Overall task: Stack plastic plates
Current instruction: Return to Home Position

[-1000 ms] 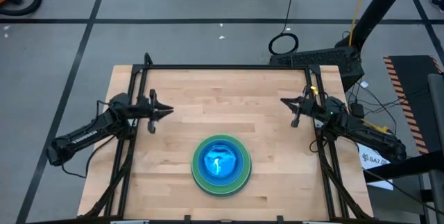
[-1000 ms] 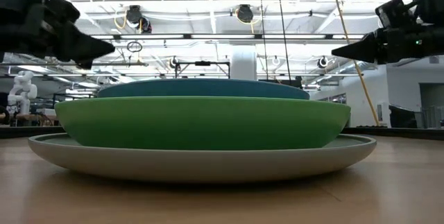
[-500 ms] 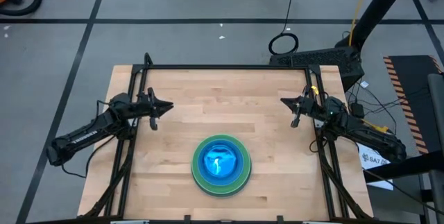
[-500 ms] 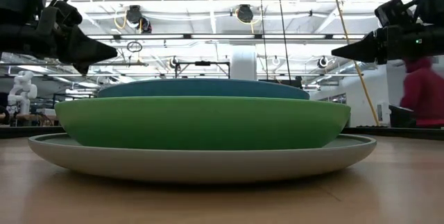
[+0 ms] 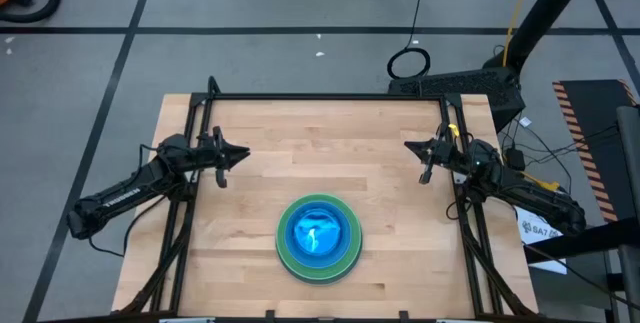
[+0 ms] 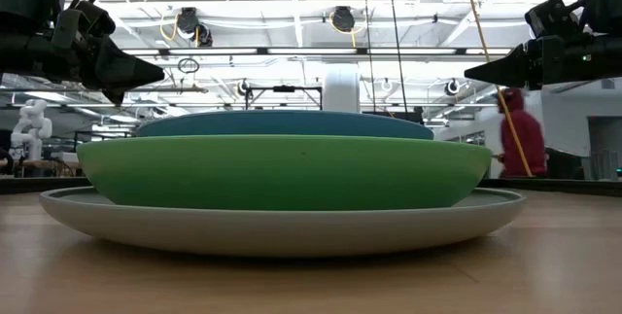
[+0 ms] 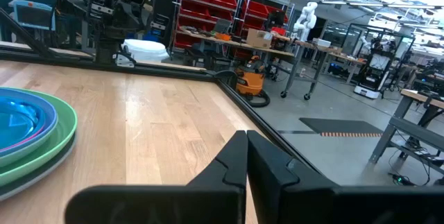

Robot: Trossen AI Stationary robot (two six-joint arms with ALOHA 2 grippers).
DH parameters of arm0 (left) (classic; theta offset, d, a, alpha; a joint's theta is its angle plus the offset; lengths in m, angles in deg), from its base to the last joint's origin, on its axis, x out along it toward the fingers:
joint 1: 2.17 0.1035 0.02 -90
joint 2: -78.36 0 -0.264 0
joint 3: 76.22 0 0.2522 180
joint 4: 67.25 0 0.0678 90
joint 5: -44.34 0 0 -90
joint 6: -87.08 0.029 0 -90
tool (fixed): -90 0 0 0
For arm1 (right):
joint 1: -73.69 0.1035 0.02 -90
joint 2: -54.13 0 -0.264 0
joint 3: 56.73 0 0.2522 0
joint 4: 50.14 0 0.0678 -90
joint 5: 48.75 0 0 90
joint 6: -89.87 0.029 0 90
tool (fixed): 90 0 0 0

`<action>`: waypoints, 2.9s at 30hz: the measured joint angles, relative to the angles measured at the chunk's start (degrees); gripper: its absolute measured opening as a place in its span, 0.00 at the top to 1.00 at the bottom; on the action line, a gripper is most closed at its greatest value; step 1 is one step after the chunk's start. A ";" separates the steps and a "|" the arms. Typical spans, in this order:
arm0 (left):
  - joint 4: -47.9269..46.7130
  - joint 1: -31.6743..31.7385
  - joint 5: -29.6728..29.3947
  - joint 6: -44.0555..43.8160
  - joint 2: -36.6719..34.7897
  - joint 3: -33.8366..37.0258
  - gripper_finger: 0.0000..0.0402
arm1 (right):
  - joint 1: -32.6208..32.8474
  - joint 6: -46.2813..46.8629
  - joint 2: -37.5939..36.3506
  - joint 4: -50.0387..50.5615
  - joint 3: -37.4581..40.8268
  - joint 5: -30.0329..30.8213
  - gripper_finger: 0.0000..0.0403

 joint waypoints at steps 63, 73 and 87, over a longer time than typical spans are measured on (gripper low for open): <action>-0.02 -0.02 -0.02 0.04 -0.02 -0.02 0.84 | 14.36 12.40 -1.38 -0.79 0.48 14.91 1.00; -0.02 -0.01 -0.02 0.04 -0.01 -0.02 0.84 | 14.36 12.40 -1.38 -0.79 0.48 14.91 1.00; -0.02 0.00 -0.02 0.04 -0.02 -0.02 0.84 | 14.36 12.40 -1.38 -0.79 0.48 14.91 1.00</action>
